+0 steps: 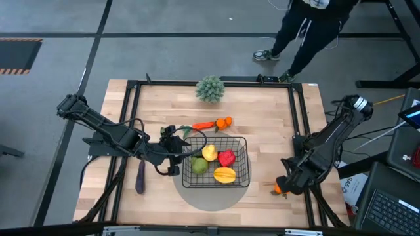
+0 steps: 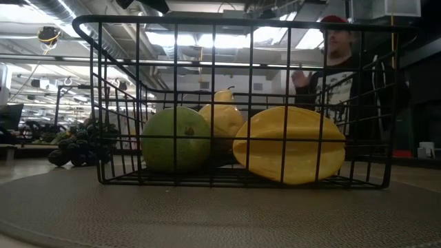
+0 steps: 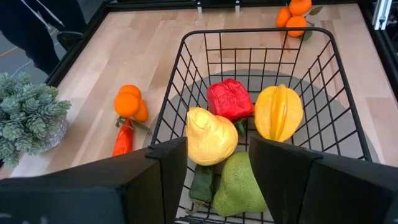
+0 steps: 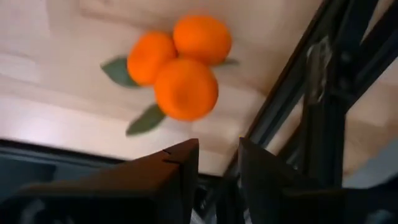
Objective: Build produce basket
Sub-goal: Move the bottom tangerine to the right of the black wire basket
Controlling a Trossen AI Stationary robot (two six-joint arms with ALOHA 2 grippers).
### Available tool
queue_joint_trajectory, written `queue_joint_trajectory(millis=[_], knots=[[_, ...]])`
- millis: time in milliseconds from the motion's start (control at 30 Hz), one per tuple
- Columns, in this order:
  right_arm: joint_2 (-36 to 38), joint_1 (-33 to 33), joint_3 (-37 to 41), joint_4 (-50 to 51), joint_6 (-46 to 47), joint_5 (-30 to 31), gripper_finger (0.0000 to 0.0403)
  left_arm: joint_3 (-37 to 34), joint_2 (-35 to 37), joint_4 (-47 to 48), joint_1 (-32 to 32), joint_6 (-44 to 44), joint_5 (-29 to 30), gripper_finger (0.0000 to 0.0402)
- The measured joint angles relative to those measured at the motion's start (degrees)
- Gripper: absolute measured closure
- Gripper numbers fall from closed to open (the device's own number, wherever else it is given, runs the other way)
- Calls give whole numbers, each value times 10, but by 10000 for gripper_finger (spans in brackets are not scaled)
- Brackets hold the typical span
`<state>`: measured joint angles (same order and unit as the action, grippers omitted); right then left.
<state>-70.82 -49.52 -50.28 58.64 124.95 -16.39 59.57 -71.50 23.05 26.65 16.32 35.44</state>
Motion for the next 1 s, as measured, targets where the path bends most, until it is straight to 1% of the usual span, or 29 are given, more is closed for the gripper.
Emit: queue_joint_trajectory(millis=[133,267,400,467,533,633,733,800,867,1000], knots=[[-20,0,0,-45,-7,-31,299,0,0,0,0,0,0,243],[-51,0,0,-48,-7,-36,299,0,0,0,0,-3,0,243],[-90,0,0,-75,-14,-100,299,0,0,0,0,-3,0,243],[-106,0,0,-91,-31,-121,299,0,0,0,0,-3,0,243],[-118,0,0,-96,-45,-119,299,0,0,0,0,-3,0,243],[-127,8,0,-80,-61,-102,299,0,0,0,0,-3,0,243],[-127,26,0,-41,-82,-63,299,0,0,0,0,-3,0,243],[-127,39,0,-13,-95,-10,299,0,0,0,0,-3,0,243],[-127,54,0,8,-111,66,299,0,0,0,0,-3,0,243],[-127,82,0,22,-159,238,299,0,0,0,0,-4,0,243]])
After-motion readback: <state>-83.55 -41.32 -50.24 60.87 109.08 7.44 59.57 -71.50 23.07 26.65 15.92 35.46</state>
